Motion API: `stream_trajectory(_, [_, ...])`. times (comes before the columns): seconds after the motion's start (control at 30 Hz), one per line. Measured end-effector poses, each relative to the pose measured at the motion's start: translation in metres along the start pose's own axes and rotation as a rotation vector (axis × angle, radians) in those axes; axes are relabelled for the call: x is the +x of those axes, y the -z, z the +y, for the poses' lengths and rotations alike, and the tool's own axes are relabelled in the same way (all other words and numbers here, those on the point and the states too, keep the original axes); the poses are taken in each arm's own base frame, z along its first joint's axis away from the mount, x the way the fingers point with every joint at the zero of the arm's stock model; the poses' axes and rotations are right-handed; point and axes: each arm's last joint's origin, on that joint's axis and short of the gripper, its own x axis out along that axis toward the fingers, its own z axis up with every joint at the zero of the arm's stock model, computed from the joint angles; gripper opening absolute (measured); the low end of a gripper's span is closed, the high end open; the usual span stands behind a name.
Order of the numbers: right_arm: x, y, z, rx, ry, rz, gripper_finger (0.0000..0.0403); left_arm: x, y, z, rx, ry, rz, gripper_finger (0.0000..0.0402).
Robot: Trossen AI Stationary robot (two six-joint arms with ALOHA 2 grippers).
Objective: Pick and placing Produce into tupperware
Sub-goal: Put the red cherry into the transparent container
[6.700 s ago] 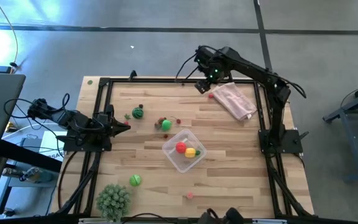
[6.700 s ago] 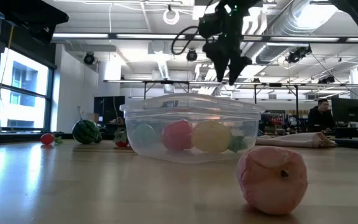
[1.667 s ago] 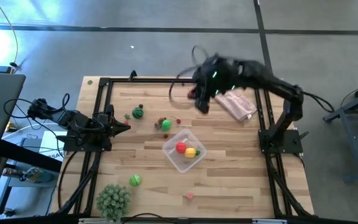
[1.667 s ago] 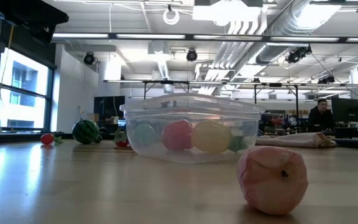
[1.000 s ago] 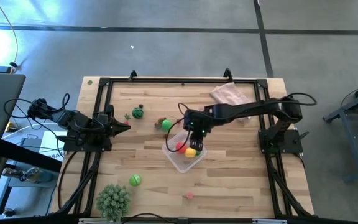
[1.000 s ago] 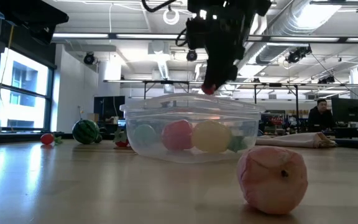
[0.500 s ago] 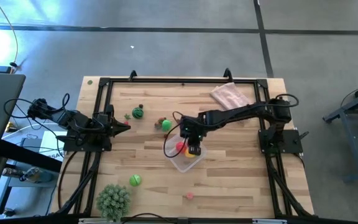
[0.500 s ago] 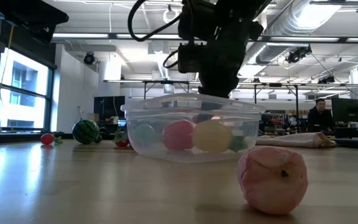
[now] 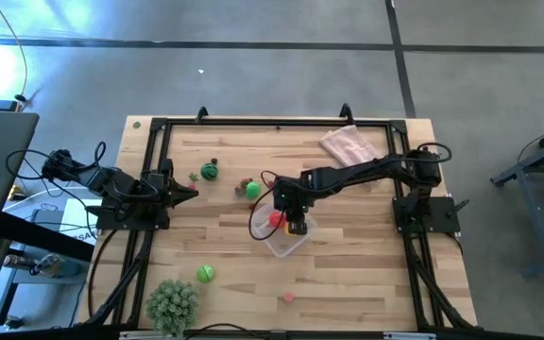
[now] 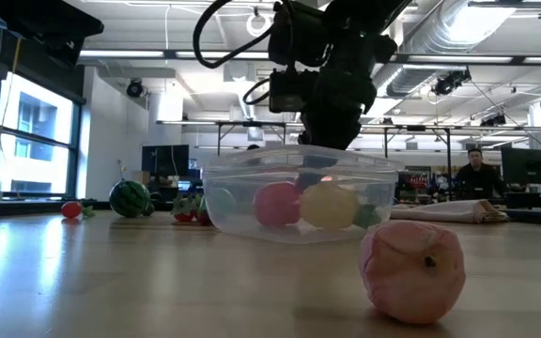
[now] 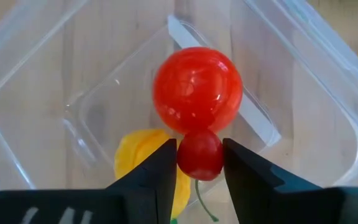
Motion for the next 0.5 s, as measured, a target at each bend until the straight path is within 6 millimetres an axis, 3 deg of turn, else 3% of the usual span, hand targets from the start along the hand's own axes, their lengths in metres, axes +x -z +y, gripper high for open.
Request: stream_trajectory(0.5, [-0.0067, -0.0063, -0.0005, -0.002, 0.043, -0.004, 0.0142, 0.0, 0.0, 0.0, 0.0, 0.0, 0.0, 0.0008])
